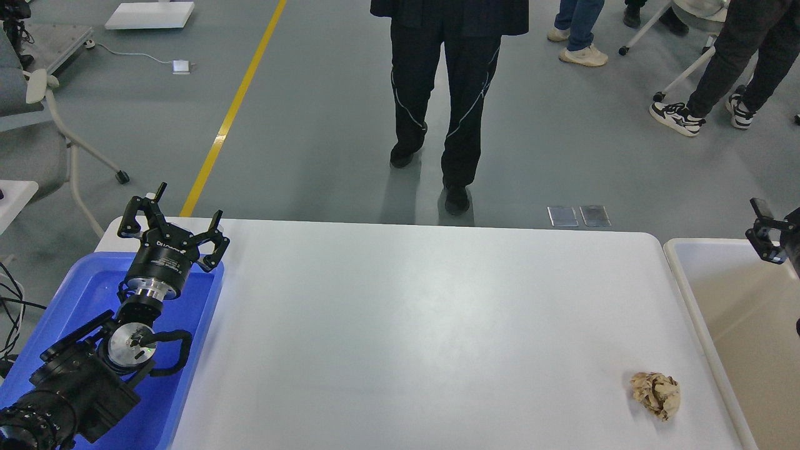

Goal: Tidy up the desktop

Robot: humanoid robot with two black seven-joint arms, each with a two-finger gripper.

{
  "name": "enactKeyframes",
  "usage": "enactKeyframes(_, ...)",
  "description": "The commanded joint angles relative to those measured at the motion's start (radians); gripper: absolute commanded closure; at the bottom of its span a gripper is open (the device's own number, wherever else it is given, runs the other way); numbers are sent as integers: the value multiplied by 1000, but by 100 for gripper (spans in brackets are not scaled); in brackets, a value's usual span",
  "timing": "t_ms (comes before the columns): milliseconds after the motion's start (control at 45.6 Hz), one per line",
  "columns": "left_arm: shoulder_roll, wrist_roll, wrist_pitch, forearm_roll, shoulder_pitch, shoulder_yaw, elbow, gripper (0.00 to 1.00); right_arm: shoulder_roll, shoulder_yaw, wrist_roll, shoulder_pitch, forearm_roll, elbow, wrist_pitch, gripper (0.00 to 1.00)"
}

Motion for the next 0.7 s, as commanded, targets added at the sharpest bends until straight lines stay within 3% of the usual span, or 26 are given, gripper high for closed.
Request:
enactKeyframes(0,0,0,0,-1,0,0,0,0,-9,-2,0,-7,0,0,0,0)
enactKeyframes(307,0,0,0,0,0,0,0,0,-73,3,0,-3,0,3,0,0)
enactKeyframes(680,0,0,0,0,0,0,0,0,-64,5,0,-7,0,-3,0,0)
